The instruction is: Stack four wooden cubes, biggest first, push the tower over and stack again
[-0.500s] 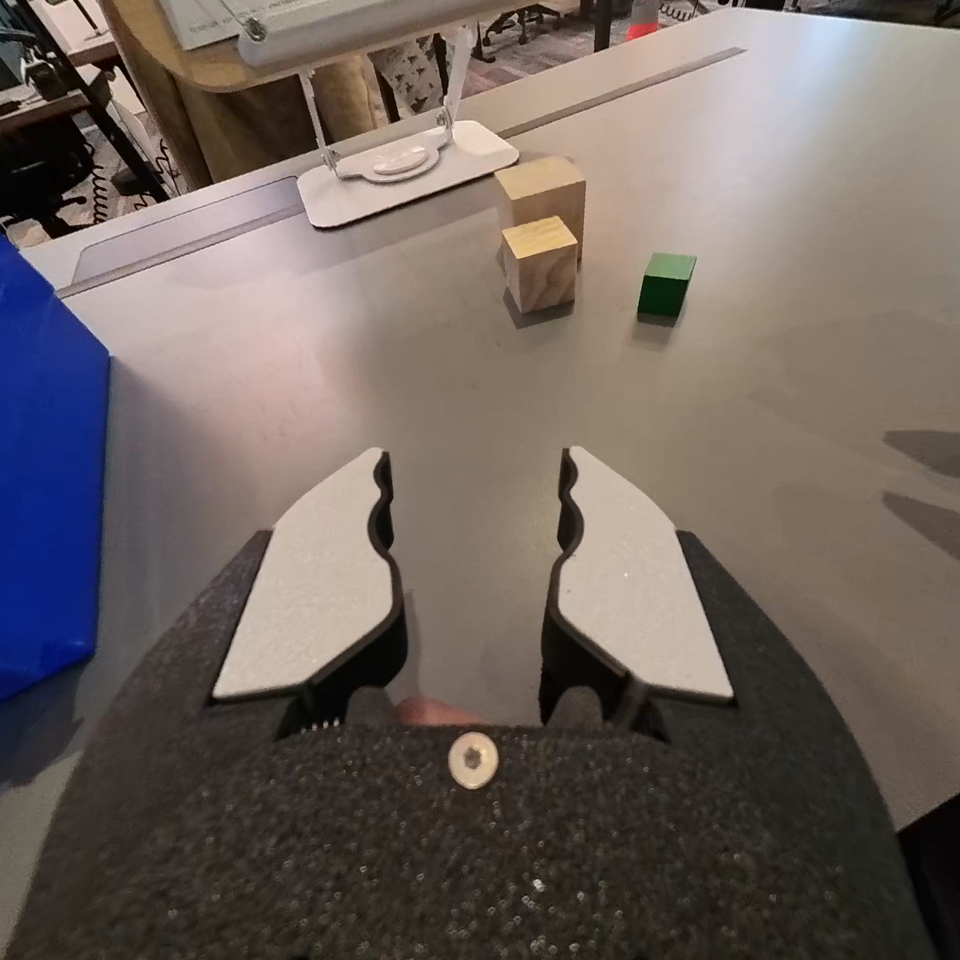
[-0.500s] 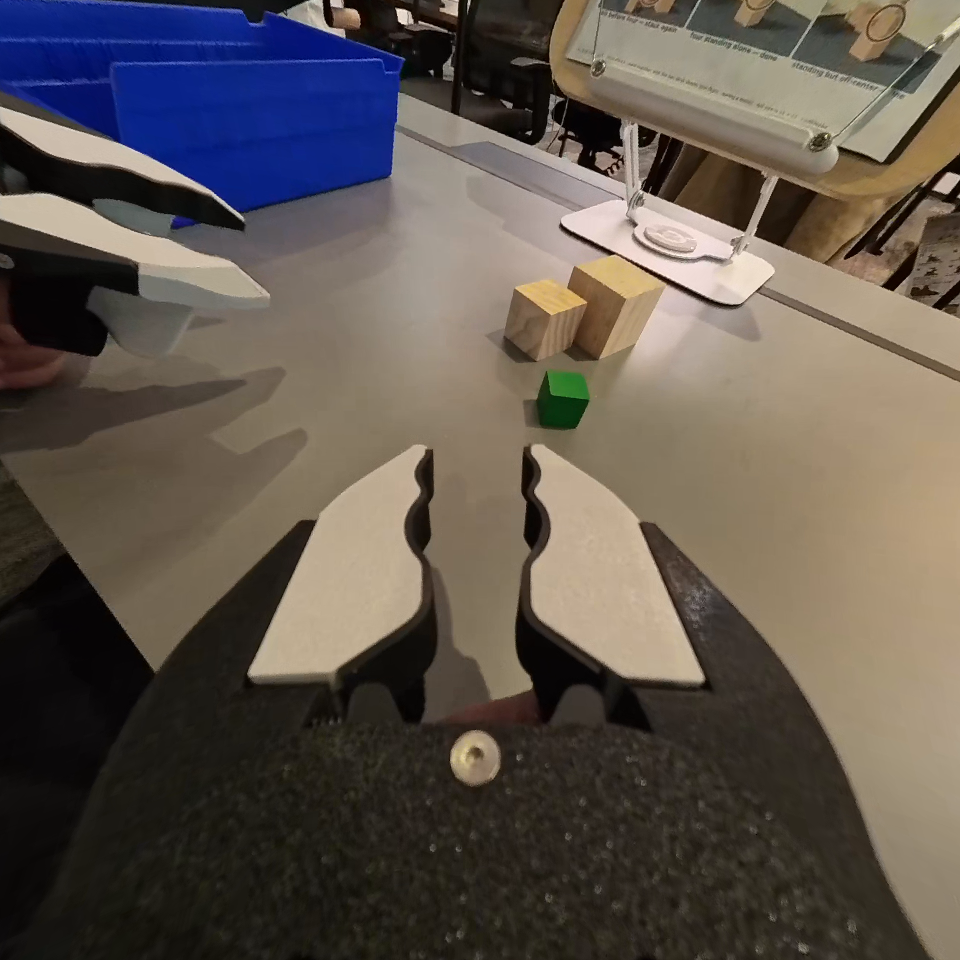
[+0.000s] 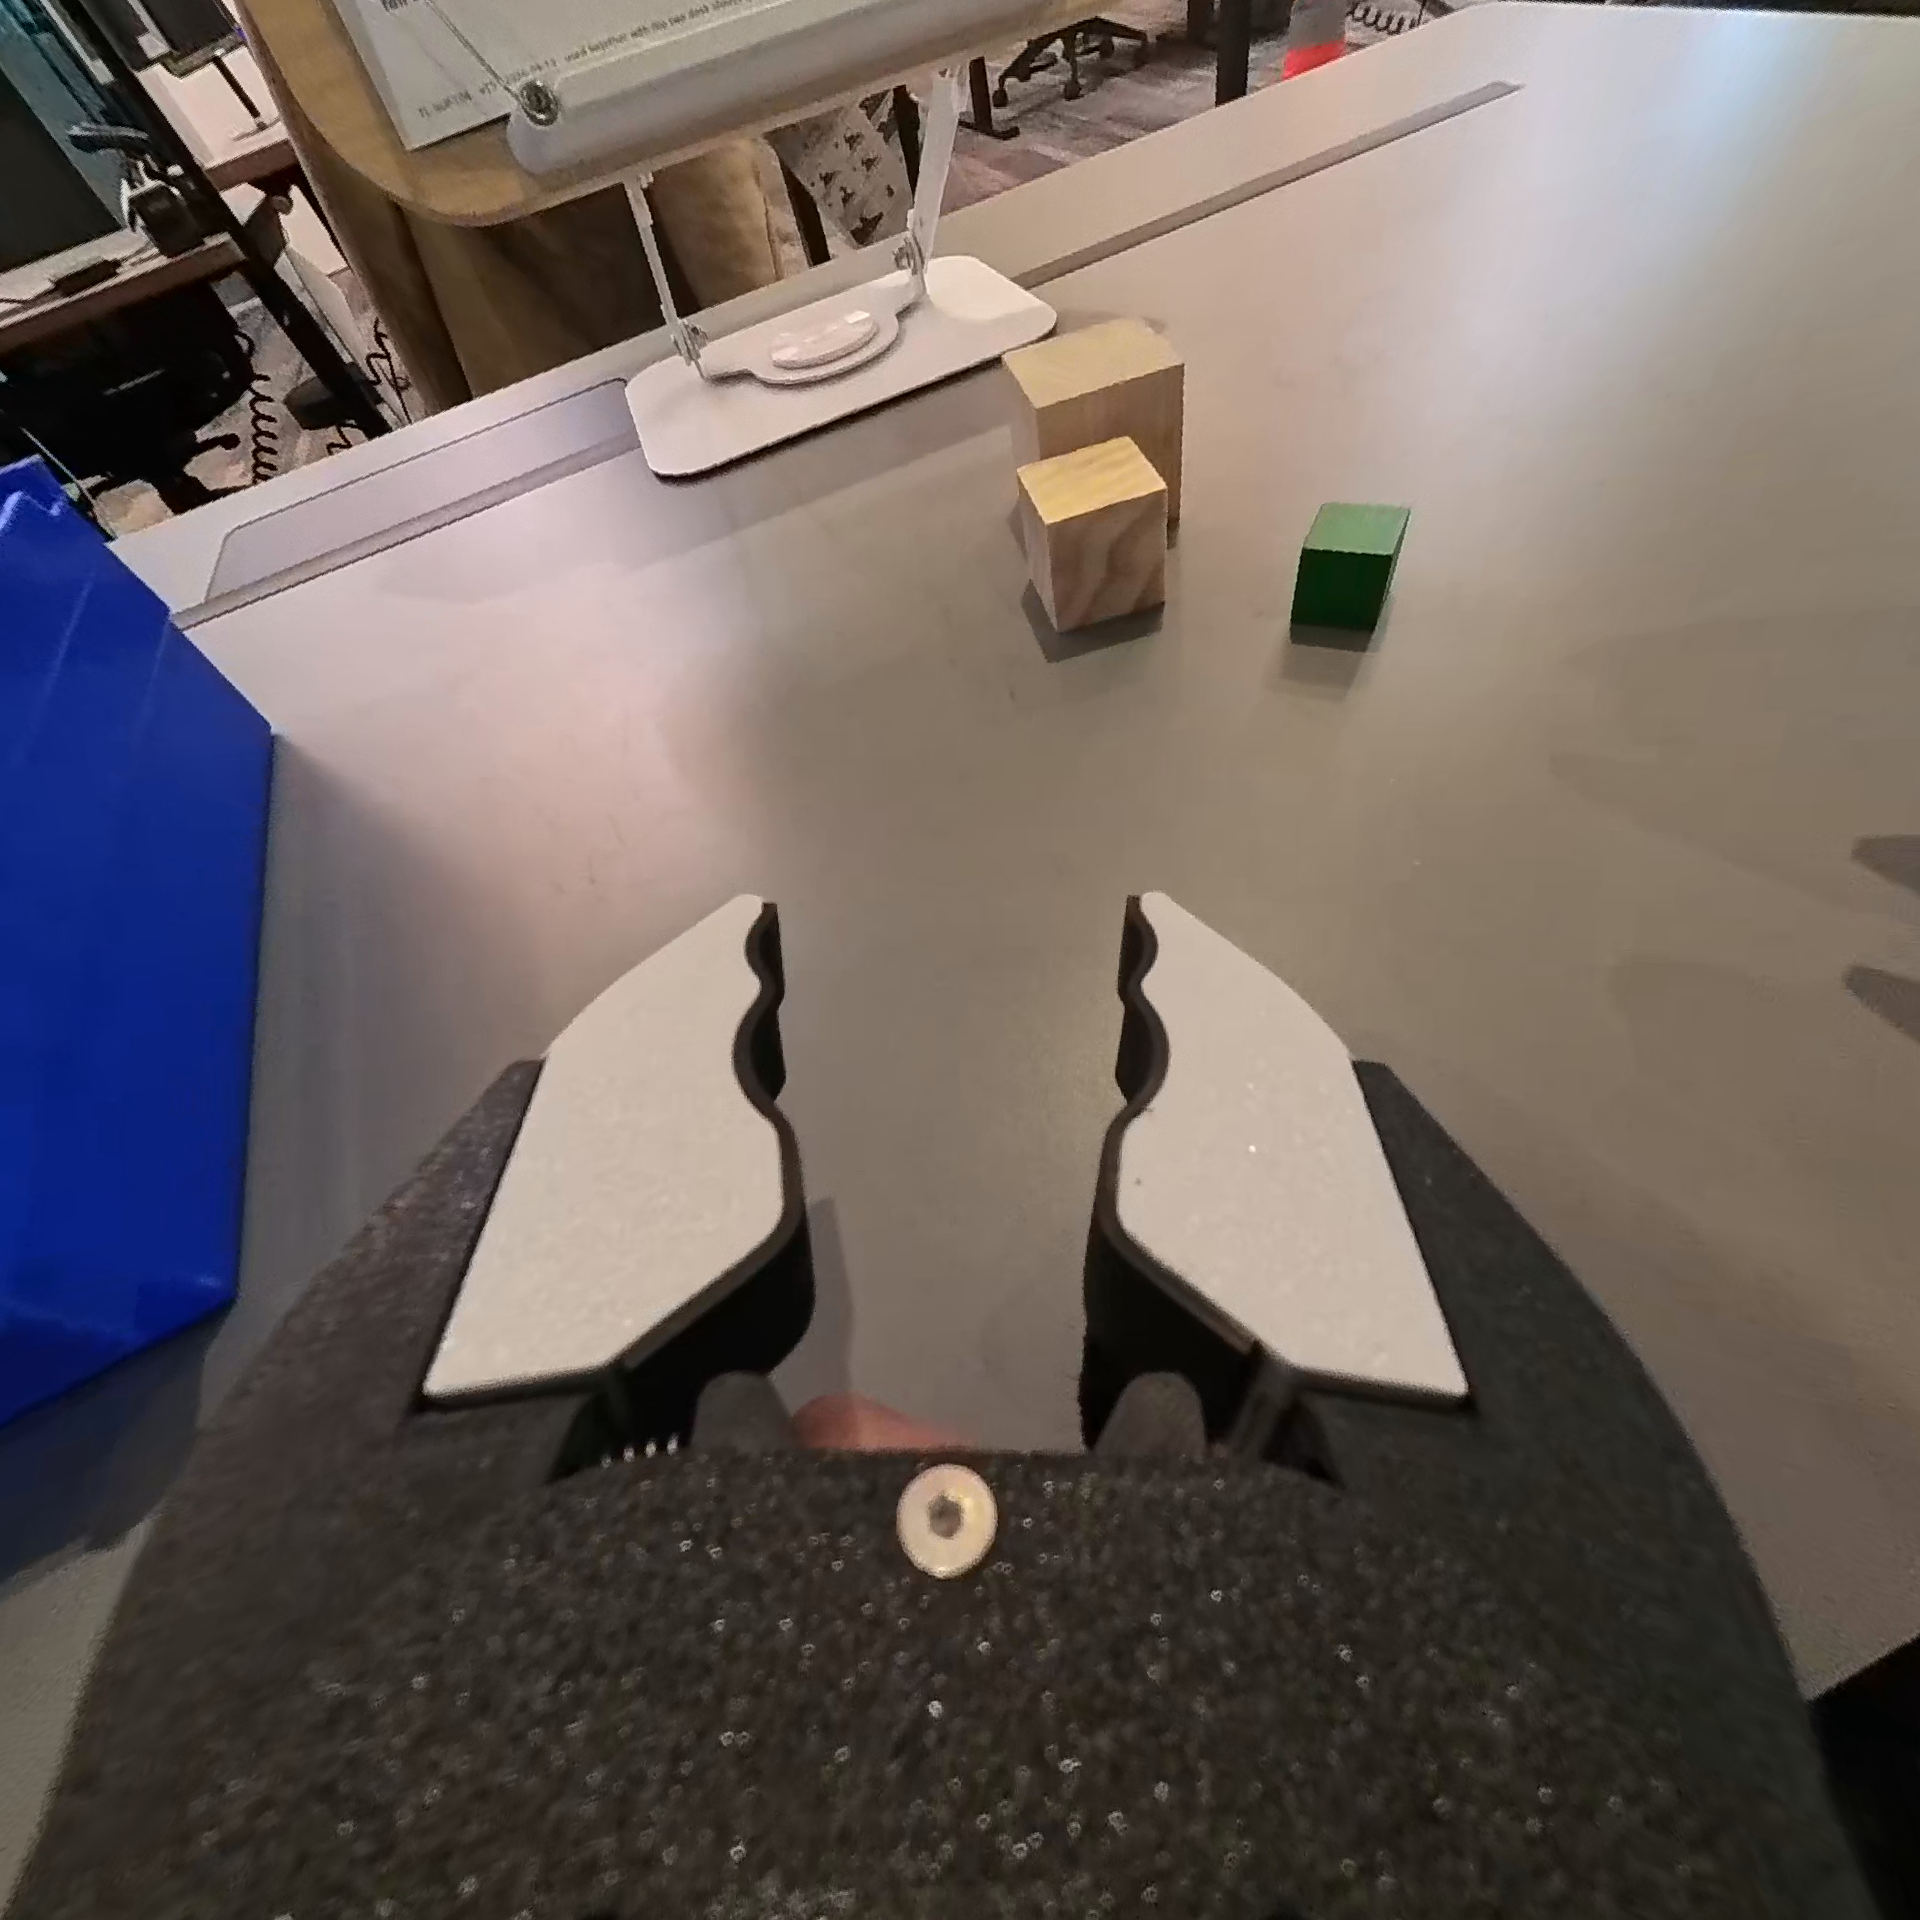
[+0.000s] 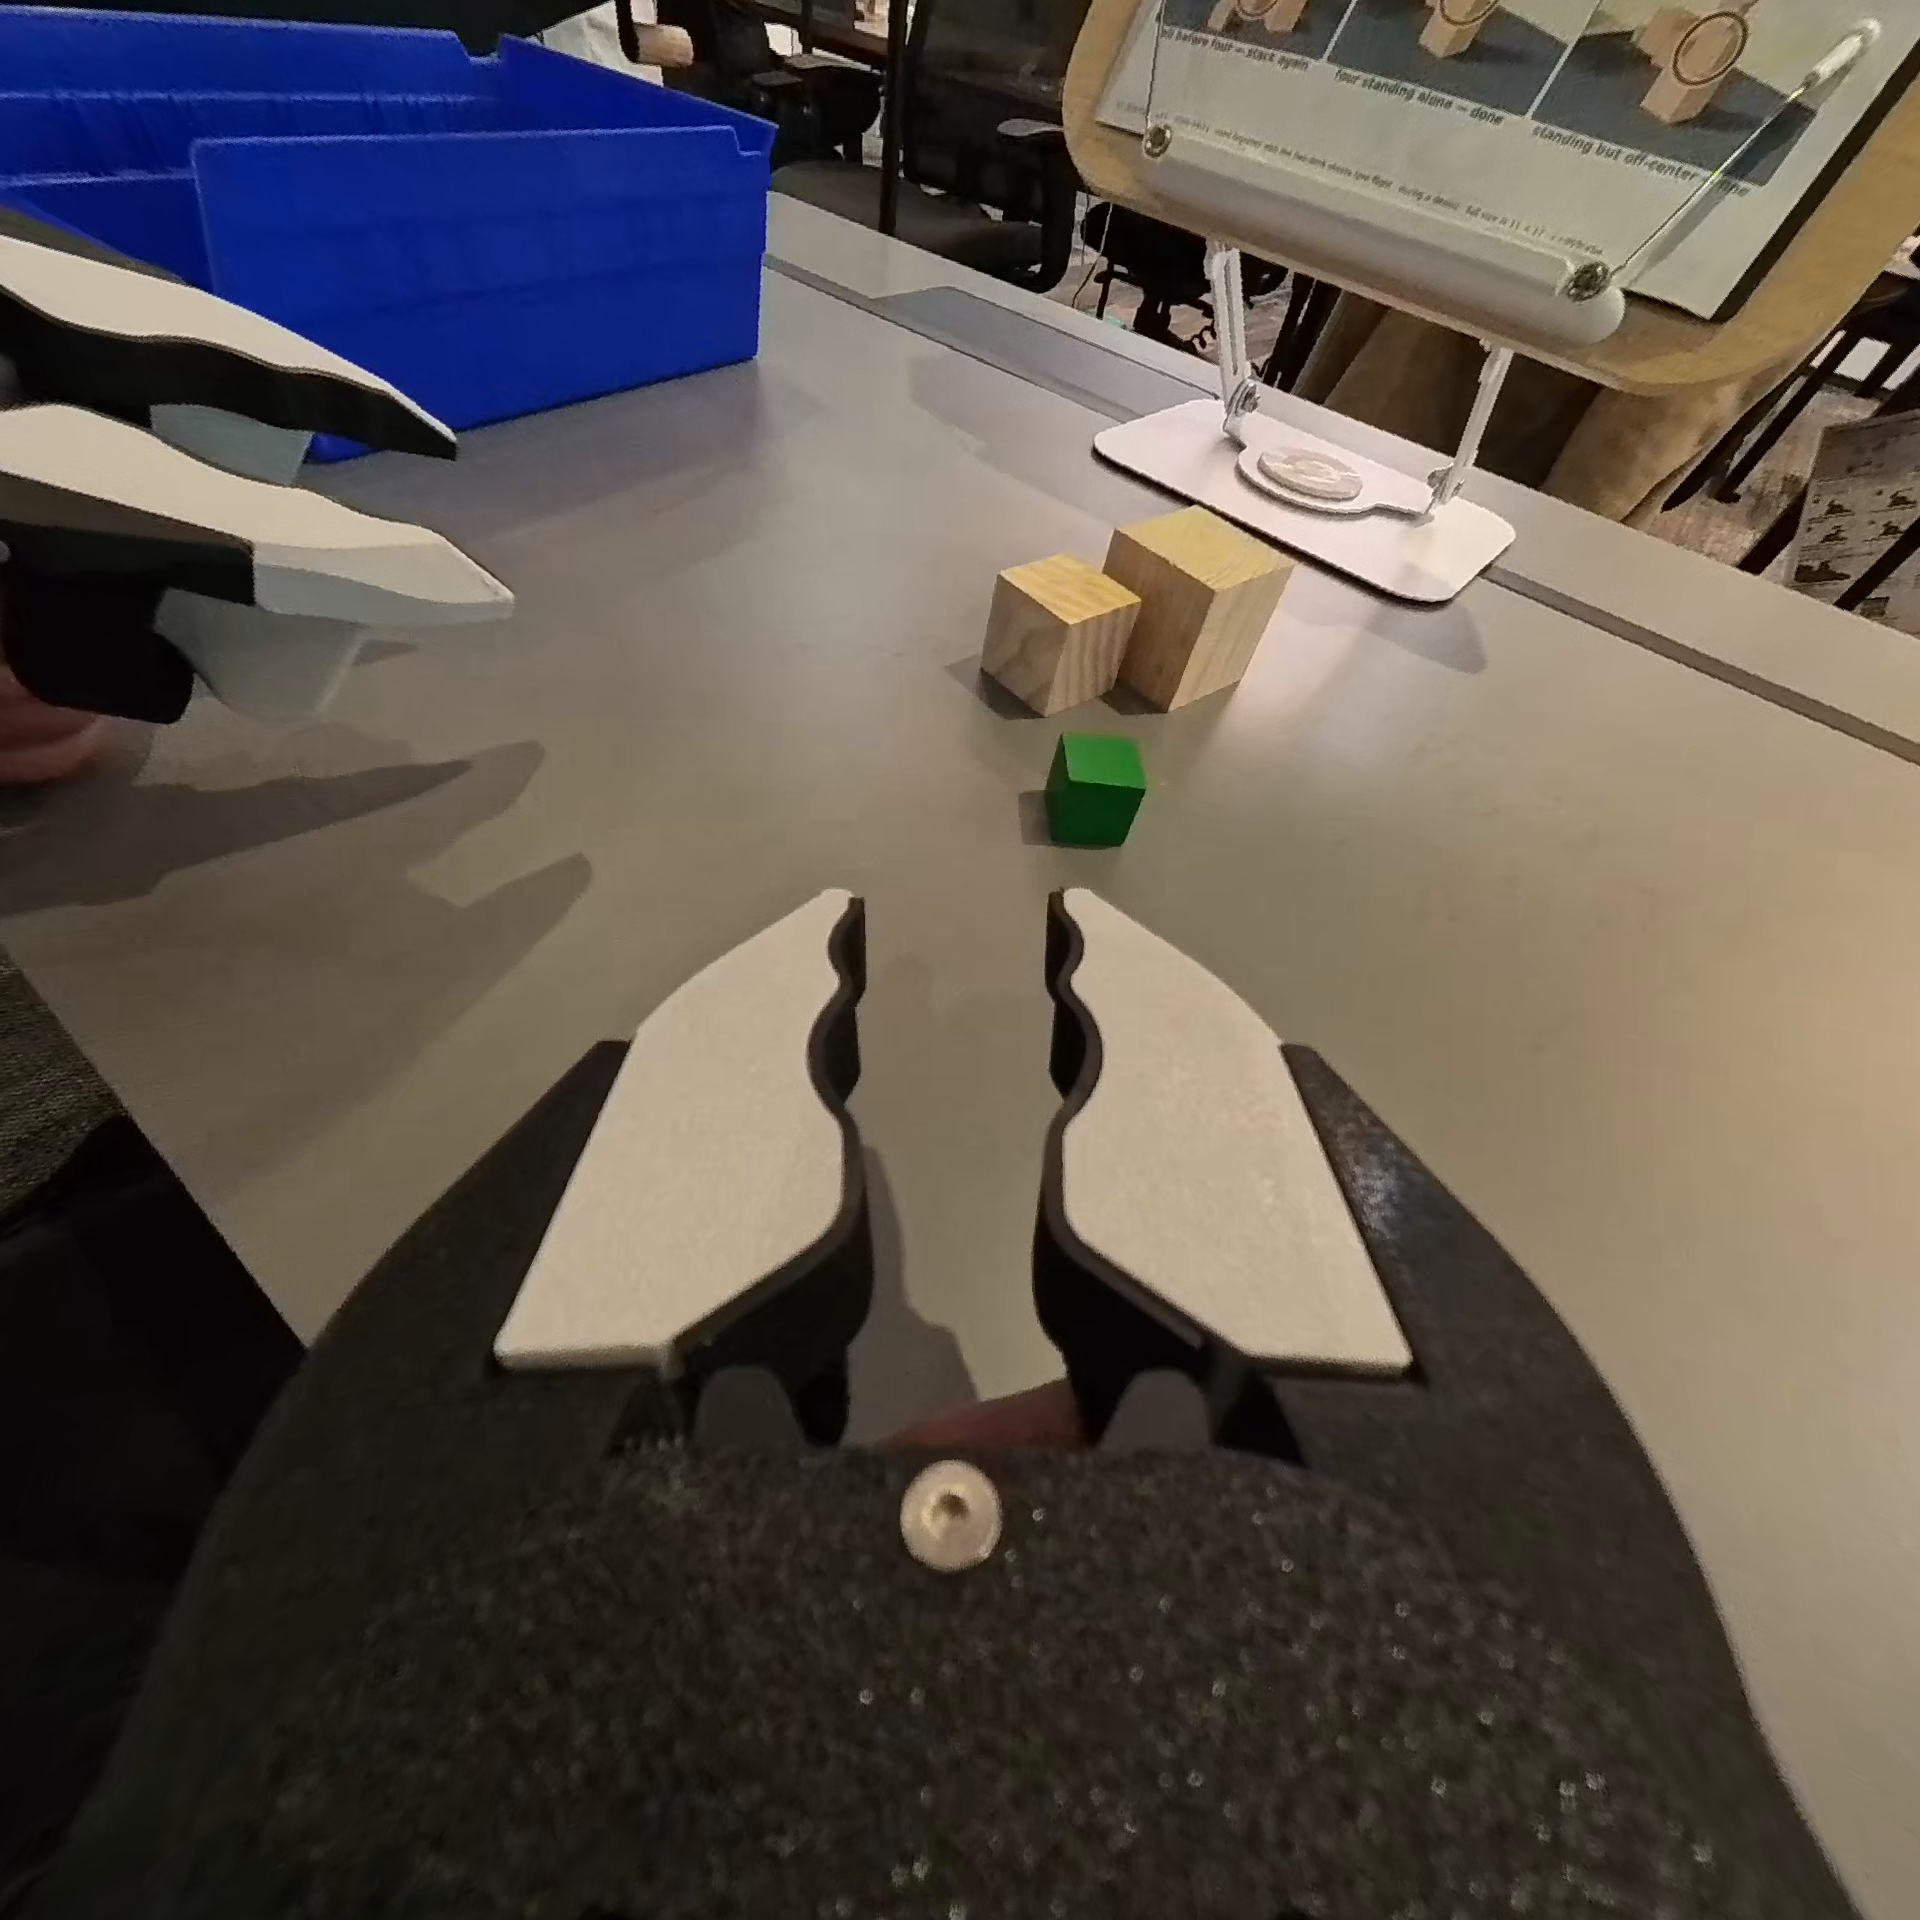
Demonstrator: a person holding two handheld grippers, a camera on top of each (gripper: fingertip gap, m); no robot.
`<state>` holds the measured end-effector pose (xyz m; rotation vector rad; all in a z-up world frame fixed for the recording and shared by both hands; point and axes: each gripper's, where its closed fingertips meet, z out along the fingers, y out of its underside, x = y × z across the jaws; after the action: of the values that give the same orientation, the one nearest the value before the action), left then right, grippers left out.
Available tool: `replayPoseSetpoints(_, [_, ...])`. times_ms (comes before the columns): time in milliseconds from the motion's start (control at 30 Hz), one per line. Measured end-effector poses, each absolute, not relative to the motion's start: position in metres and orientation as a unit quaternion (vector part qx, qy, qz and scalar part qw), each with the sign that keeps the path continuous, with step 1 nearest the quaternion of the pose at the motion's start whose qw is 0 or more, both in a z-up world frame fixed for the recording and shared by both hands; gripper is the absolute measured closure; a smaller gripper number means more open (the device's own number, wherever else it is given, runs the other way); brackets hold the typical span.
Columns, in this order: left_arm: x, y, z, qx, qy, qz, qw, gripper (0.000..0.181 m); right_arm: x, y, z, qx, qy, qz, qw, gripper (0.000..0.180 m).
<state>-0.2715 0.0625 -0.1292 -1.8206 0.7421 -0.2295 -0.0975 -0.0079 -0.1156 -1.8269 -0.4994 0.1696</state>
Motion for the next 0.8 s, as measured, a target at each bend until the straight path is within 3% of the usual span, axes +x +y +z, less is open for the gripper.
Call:
replayPoseSetpoints(367, [-0.269, 0.063, -0.135, -0.777, 0.322, -0.101, 0.531, 0.118, -0.100, 0.003, -0.108, -0.780, -0.260, 0.080, 0.564, 0.141])
replayPoseSetpoints(467, [-0.269, 0.063, -0.133, -0.775, 0.319, -0.107, 0.535, 0.118, -0.102, 0.051, -0.081, -0.790, -0.348, 0.071, 0.499, 0.128])
replayPoseSetpoints(533, [-0.269, 0.063, -0.134, -0.776, 0.320, -0.104, 0.534, 0.118, -0.092, 0.112, -0.052, -0.772, -0.395, 0.017, 0.497, 0.138])
replayPoseSetpoints(667, [-0.266, 0.063, -0.139, -0.778, 0.333, -0.088, 0.525, 0.118, -0.096, 0.198, -0.081, -0.810, -0.480, 0.053, 0.333, 0.126])
replayPoseSetpoints(800, [-0.264, 0.061, -0.139, -0.773, 0.343, -0.087, 0.527, 0.118, -0.091, 0.222, -0.126, -0.814, -0.530, 0.041, 0.232, 0.124])
